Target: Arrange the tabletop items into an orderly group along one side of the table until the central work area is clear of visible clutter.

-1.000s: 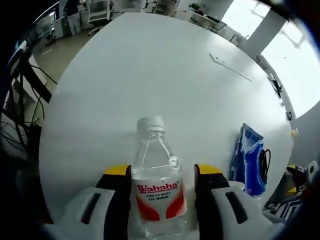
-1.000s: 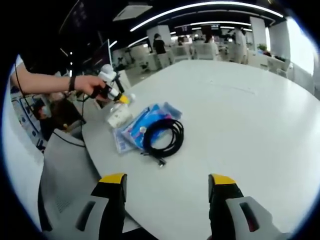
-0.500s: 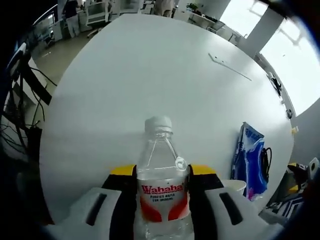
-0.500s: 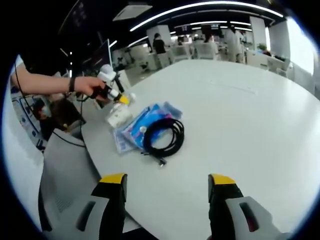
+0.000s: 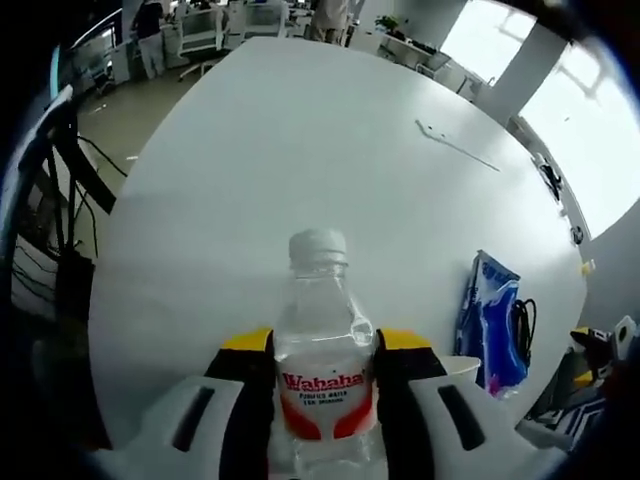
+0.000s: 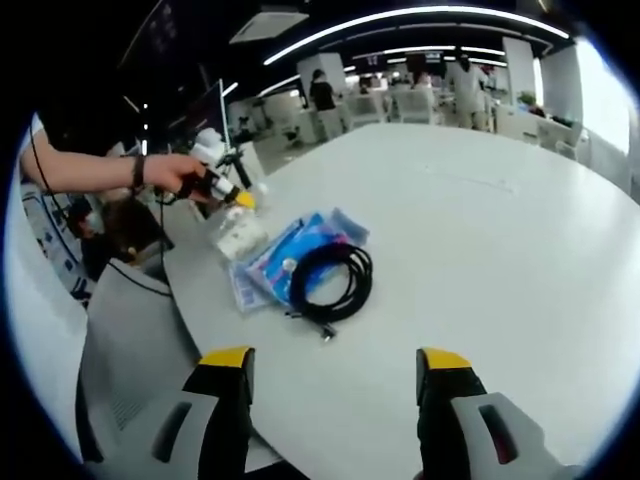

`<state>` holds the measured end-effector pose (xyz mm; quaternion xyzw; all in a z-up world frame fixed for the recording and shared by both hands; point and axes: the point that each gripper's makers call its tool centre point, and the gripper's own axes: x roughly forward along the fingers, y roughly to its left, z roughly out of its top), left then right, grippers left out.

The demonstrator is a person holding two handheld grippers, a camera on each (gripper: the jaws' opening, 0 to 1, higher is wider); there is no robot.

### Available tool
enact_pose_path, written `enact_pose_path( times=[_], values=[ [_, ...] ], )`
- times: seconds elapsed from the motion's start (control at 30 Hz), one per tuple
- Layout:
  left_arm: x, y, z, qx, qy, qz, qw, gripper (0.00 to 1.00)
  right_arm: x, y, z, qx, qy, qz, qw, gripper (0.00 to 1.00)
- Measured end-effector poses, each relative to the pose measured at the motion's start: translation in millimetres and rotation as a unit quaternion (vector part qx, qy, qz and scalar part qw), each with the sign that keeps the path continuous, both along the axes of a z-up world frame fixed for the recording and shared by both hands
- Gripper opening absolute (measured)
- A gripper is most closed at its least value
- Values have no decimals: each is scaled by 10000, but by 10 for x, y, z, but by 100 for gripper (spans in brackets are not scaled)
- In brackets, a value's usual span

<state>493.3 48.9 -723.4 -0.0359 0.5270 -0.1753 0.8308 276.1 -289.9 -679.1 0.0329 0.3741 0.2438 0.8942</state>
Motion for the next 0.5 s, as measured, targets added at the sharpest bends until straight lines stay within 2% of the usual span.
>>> enact_pose_path(
  times=[0.5],
  values=[
    [-133,65,211,-20,-304,31,9995,38,21,84,43,54,-103,92,9999,66]
  ],
)
